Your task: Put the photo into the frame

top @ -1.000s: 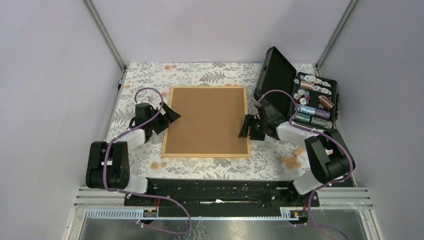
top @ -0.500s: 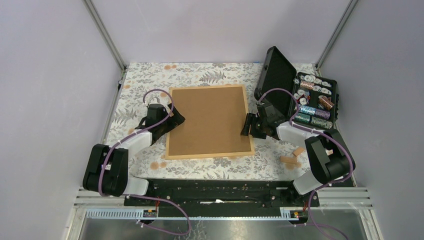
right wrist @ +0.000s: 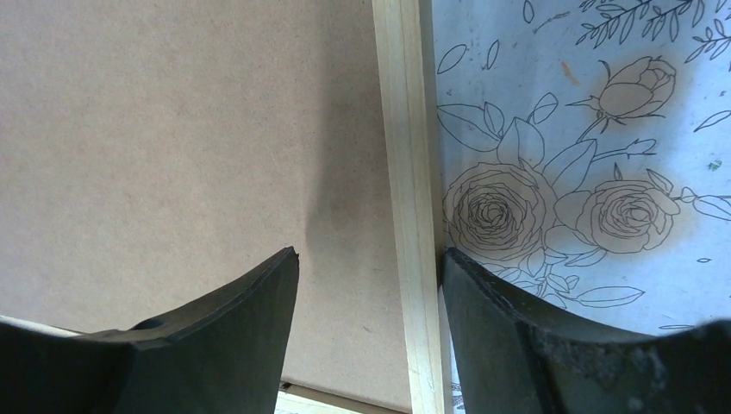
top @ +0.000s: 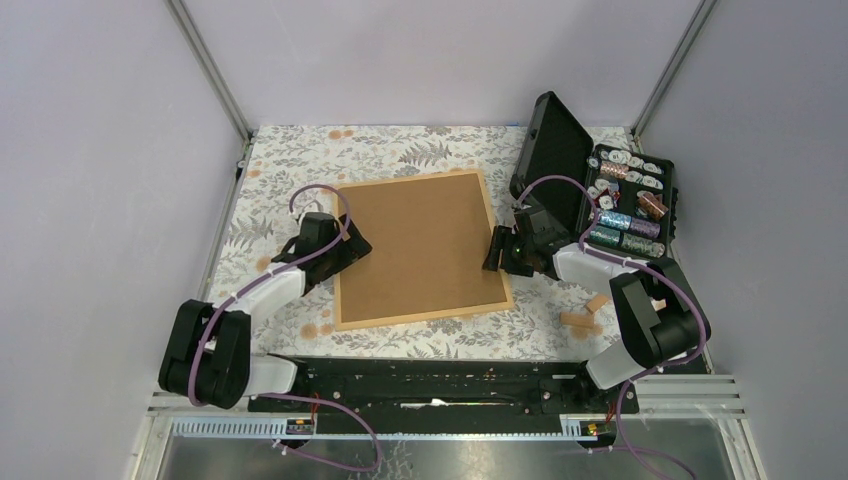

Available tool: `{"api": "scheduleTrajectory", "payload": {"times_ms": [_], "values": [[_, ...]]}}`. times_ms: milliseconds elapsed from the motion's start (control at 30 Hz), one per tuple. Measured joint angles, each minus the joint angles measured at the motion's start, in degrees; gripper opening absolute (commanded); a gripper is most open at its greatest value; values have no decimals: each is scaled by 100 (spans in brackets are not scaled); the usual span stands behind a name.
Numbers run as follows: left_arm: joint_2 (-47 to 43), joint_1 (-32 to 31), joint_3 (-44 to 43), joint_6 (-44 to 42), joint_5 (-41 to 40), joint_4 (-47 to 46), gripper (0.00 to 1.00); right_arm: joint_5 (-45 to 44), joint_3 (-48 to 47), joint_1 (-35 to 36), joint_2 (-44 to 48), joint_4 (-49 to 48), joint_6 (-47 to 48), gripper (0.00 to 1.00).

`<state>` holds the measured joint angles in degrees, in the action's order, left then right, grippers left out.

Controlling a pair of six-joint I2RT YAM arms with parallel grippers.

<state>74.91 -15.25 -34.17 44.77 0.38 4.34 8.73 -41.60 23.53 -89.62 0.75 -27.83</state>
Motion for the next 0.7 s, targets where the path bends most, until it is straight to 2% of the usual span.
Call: {"api": "scheduleTrajectory", "payload": {"times_ms": [333, 700], "values": [[-109, -310, -31, 98, -219, 343, 98, -234, 0, 0, -37, -140, 122, 68], [-199, -669, -234, 260, -214, 1128, 98, -625, 0, 0, -140, -468, 332, 68]]}}
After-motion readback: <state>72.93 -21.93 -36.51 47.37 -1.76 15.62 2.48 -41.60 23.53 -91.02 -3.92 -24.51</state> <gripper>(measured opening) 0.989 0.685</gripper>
